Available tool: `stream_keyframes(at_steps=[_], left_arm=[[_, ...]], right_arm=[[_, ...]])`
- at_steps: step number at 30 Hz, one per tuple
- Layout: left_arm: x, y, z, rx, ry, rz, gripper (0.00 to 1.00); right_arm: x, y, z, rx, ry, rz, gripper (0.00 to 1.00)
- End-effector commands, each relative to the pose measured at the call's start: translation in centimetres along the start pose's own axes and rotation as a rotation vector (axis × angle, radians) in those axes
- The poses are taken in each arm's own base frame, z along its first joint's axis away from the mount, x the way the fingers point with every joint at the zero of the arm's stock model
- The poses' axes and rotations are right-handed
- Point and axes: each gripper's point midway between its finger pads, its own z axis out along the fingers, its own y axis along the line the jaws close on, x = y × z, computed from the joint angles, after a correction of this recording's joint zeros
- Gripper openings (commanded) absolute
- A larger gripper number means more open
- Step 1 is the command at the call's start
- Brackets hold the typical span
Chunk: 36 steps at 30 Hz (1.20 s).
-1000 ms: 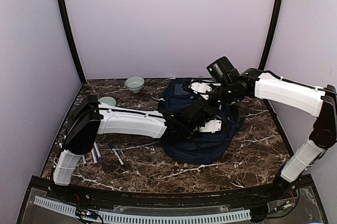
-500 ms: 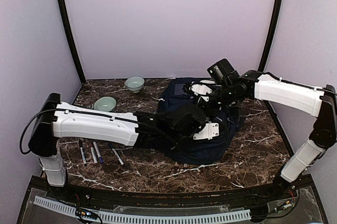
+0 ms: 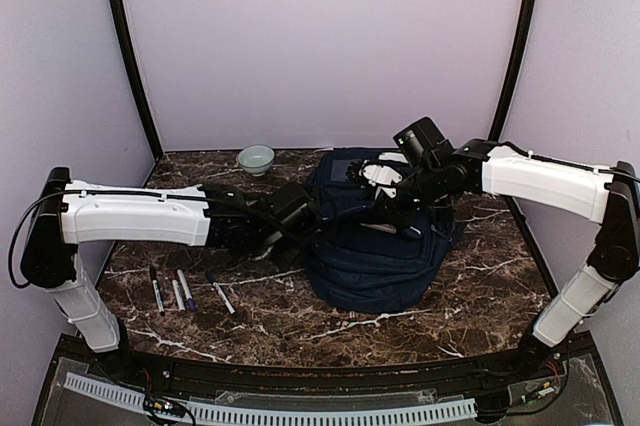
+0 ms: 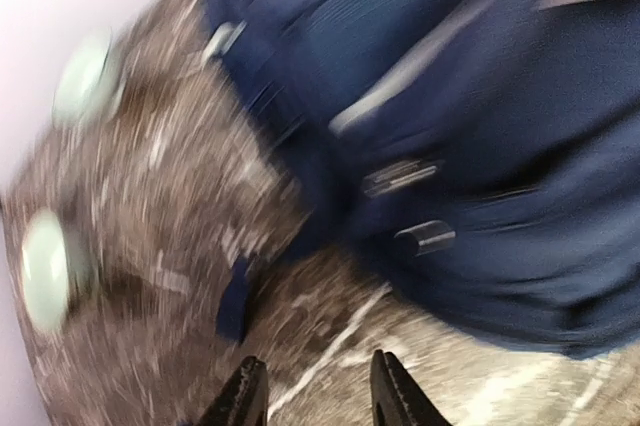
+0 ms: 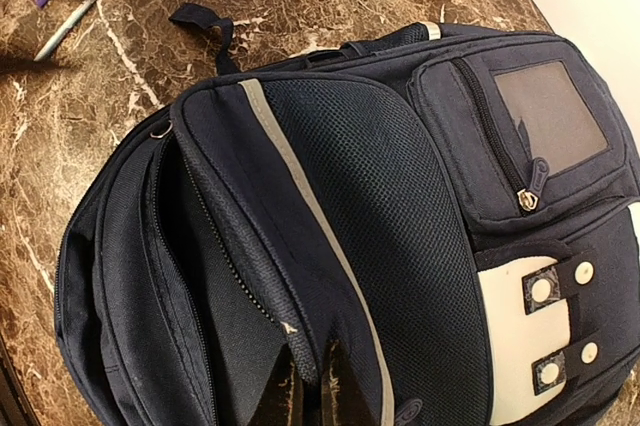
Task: Pack the student bag
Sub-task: Pick up the pen at the center of the board.
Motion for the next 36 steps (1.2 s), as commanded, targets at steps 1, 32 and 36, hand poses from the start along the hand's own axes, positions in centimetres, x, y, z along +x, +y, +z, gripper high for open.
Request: stream_keyframes(at_steps=[1,32,36], left_arm=[[7.4,5.7,0.4,-0.065,0.246,-0.468,0.36],[19.5,7.9,3.2,-0.106,0.661,-1.03,0.3],[20.0,7.6,3.6,-0.102,0.674,-1.037,0.3]], right_arm=[[-1.7,-0.9,-0.4,0.026,-0.079,0.006,0.0],[-1.5,-0.4,0.0,-0.005,-0.073,0.01,0.0],[-1.4,-0.4,0.0,-0.006,-0.071,0.011,0.0]])
